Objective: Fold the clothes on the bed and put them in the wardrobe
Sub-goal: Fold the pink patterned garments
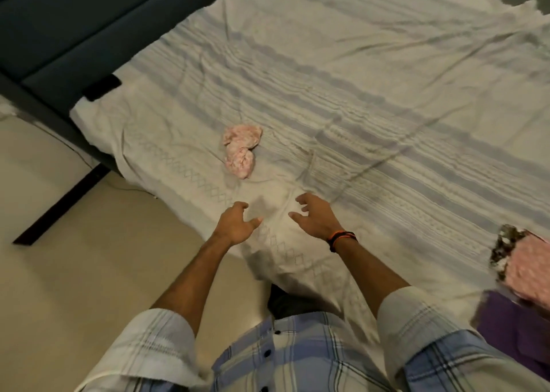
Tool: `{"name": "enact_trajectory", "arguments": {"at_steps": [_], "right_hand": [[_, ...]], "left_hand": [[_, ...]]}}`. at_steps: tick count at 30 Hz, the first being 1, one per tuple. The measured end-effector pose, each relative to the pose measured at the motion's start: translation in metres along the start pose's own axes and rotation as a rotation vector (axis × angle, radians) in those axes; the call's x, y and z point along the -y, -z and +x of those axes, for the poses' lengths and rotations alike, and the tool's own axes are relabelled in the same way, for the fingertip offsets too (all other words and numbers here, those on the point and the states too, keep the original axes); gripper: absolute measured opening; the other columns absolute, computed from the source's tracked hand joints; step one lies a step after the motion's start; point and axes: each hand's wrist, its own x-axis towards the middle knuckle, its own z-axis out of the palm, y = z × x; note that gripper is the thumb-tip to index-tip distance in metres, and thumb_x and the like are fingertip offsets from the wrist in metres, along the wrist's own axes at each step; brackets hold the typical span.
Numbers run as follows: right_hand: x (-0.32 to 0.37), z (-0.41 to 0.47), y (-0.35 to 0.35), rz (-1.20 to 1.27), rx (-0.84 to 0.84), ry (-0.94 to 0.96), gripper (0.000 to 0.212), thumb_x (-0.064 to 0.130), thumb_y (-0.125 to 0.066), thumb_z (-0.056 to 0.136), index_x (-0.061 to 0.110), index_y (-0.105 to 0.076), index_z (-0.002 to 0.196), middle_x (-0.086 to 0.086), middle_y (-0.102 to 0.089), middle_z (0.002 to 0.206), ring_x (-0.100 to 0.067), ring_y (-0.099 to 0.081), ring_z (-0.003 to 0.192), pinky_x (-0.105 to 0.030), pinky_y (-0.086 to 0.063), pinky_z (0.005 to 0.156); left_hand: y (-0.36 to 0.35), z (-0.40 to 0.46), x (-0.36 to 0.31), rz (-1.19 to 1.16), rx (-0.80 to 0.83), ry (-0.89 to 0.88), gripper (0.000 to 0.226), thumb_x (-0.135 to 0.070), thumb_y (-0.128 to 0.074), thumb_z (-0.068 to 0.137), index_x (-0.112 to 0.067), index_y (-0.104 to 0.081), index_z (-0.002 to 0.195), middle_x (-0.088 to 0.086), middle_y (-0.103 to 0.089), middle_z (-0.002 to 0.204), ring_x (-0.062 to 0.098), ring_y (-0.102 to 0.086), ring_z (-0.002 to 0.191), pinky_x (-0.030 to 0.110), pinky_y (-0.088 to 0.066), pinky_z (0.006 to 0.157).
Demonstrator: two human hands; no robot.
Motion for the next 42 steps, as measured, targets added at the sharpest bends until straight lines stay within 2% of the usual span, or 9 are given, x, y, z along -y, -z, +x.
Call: {"name": "enact_trajectory", "arguments": {"at_steps": [14, 19, 23, 28, 32, 35, 38, 42], "right_hand": [[0.035, 0.151, -0.003, -0.074, 0.178, -0.010, 0.047, 0.028, -0.066, 0.092, 0.005, -0.052, 0.131, -0.011, -0.059, 0.131, -0.024, -0.063, 0.104, -0.036, -0.050, 0.091], [0.039, 0.192, -0.012, -0.055, 0.195, -0.082, 0.049, 0.030, -0.065, 0.093, 0.005, -0.051, 0.133, -0.010, -0.058, 0.132, -0.023, -0.064, 0.107, -0.029, -0.049, 0.086], [0.044, 0.220, -0.030, -0.020, 0.226, -0.172, 0.048, 0.029, -0.065, 0.092, 0.006, -0.051, 0.131, -0.011, -0.059, 0.130, -0.024, -0.064, 0.105, -0.040, -0.050, 0.095], [0.056, 0.252, -0.054, 0.006, 0.244, -0.246, 0.050, 0.031, -0.066, 0.092, 0.006, -0.050, 0.132, -0.012, -0.059, 0.131, -0.026, -0.063, 0.108, -0.043, -0.050, 0.096], [0.066, 0.278, -0.066, 0.065, 0.209, -0.272, 0.062, 0.035, -0.064, 0.092, 0.004, -0.040, 0.140, -0.015, -0.055, 0.135, -0.029, -0.059, 0.116, -0.044, -0.049, 0.096], [0.073, 0.298, -0.084, 0.119, 0.177, -0.310, 0.060, 0.038, -0.063, 0.093, 0.004, -0.041, 0.136, -0.015, -0.057, 0.132, -0.032, -0.059, 0.114, -0.045, -0.050, 0.092], [0.071, 0.316, -0.098, 0.134, 0.190, -0.357, 0.062, 0.042, -0.065, 0.091, 0.005, -0.041, 0.136, -0.014, -0.059, 0.129, -0.032, -0.058, 0.113, -0.036, -0.048, 0.087], [0.071, 0.328, -0.107, 0.164, 0.183, -0.424, 0.043, 0.028, -0.064, 0.092, 0.008, -0.053, 0.129, -0.009, -0.064, 0.118, -0.024, -0.060, 0.103, -0.030, -0.044, 0.078]], "left_hand": [[0.052, 0.123, -0.013, -0.026, 0.042, 0.165, 0.062, -0.038, -0.065, 0.092, -0.009, -0.043, 0.143, 0.009, -0.049, 0.143, 0.026, -0.048, 0.130, 0.031, -0.039, 0.100], [0.062, 0.177, -0.011, -0.004, 0.075, 0.169, 0.061, -0.039, -0.065, 0.092, -0.009, -0.045, 0.141, 0.010, -0.050, 0.143, 0.027, -0.047, 0.130, 0.029, -0.037, 0.096], [0.066, 0.221, -0.007, -0.039, 0.121, 0.192, 0.052, -0.035, -0.067, 0.090, -0.011, -0.051, 0.134, 0.010, -0.054, 0.138, 0.027, -0.050, 0.126, 0.028, -0.039, 0.092], [0.067, 0.261, 0.001, -0.042, 0.133, 0.194, 0.044, -0.035, -0.066, 0.089, -0.012, -0.059, 0.125, 0.008, -0.062, 0.127, 0.029, -0.056, 0.119, 0.029, -0.041, 0.085], [0.072, 0.285, -0.004, -0.076, 0.082, 0.171, 0.055, -0.034, -0.066, 0.090, -0.009, -0.049, 0.136, 0.011, -0.058, 0.133, 0.030, -0.055, 0.122, 0.026, -0.040, 0.085], [0.073, 0.307, 0.005, -0.132, 0.093, 0.207, 0.059, -0.028, -0.069, 0.088, -0.010, -0.046, 0.138, 0.007, -0.058, 0.134, 0.024, -0.055, 0.122, 0.021, -0.038, 0.085], [0.070, 0.324, 0.010, -0.176, 0.123, 0.213, 0.056, -0.026, -0.074, 0.083, -0.012, -0.052, 0.133, 0.002, -0.063, 0.125, 0.015, -0.058, 0.107, 0.017, -0.040, 0.078], [0.070, 0.335, 0.028, -0.183, 0.121, 0.250, 0.039, -0.034, -0.072, 0.086, -0.012, -0.062, 0.116, 0.000, -0.065, 0.107, 0.015, -0.060, 0.097, 0.024, -0.046, 0.078]]}}
